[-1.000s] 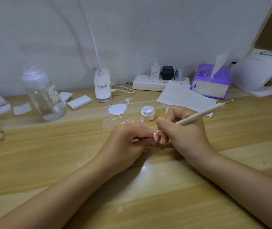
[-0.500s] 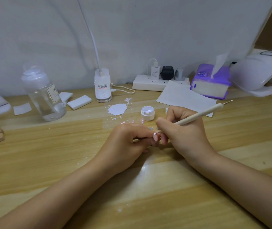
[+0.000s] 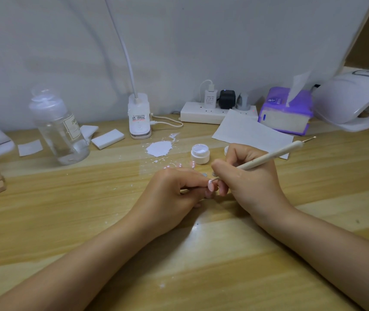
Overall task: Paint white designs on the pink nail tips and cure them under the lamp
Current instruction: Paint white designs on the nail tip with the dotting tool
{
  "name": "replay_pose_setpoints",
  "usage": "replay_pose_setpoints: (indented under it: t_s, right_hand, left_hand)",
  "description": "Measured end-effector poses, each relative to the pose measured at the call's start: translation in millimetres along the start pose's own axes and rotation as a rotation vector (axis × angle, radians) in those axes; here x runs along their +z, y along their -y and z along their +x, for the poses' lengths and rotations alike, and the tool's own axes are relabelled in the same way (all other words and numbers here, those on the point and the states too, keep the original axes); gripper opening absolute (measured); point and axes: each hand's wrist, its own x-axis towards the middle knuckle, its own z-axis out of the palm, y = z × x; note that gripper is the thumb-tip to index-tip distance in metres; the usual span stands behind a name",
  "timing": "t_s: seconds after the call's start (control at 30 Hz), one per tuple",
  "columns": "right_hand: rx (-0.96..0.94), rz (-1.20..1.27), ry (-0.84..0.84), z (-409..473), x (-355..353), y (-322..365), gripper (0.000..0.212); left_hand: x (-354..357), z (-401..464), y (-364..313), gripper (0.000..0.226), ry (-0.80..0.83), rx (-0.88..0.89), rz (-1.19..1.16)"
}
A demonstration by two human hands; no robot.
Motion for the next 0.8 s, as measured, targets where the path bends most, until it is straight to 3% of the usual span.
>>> replay_pose_setpoints:
  t_s: [0.8]
  right_hand:
    - [0.016, 0.01, -0.008, -0.3, 0.2, 0.6, 0.04]
  left_hand:
    - [0.4, -0.5, 0.5, 0.012, -0.004, -0.008, 0.001]
